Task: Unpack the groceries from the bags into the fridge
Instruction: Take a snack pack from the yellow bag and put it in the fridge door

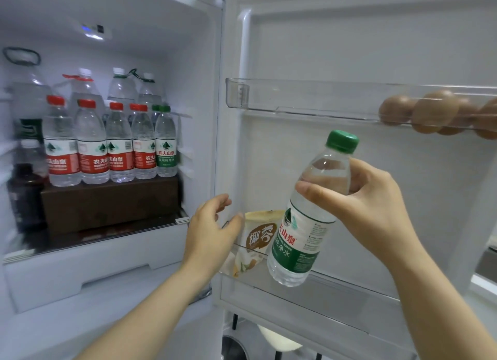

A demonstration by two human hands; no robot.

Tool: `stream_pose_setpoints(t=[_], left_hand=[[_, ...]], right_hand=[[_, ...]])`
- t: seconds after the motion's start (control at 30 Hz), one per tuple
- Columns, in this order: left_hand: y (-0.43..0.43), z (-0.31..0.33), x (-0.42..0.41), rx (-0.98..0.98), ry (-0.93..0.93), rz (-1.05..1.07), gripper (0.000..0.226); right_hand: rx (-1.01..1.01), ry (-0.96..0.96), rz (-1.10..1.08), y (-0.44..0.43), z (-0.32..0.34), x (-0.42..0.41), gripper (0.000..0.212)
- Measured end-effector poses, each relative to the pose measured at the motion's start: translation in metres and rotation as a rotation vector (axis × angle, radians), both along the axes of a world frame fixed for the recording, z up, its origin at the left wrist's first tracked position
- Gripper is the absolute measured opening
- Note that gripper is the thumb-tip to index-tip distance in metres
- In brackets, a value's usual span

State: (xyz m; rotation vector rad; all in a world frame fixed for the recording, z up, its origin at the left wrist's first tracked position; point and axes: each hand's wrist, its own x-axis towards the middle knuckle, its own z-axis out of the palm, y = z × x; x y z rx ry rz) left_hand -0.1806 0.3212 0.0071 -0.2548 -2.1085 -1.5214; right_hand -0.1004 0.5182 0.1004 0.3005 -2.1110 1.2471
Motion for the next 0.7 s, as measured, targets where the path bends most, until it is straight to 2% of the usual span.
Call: stream_pose_setpoints(t=[0.1, 0.3, 0.4, 0.53, 0.7], left_hand=[[-0.008, 0.003, 0.021, 0.032, 0.029, -0.063, 0.038], [-0.033, 0.002, 0.048, 0.123, -0.048, -0.145, 0.027], [-0.052, -0.003, 0.055, 0.090, -0.096, -0.175, 0.037], [-0.083, -0.006, 0.058, 0.076, -0.118, -0.162, 0.061], [-0.127, -0.006, 0.053, 0.069, -0.123, -0.095, 0.055]], right_hand=[[0.015, -0.017, 0.028, -0.008, 0.000, -0.005, 0.036], [0.034, -0.041, 0.110, -0.037, -0.003, -0.024, 0.043], [0.067, -0.054, 0.141, -0.060, -0.004, -0.036, 0.048], [0.080, -0.078, 0.210, -0.099, -0.007, -0.052, 0.050], [0.112, -0.108, 0.292, -0.158, -0.010, -0.067, 0.042]])
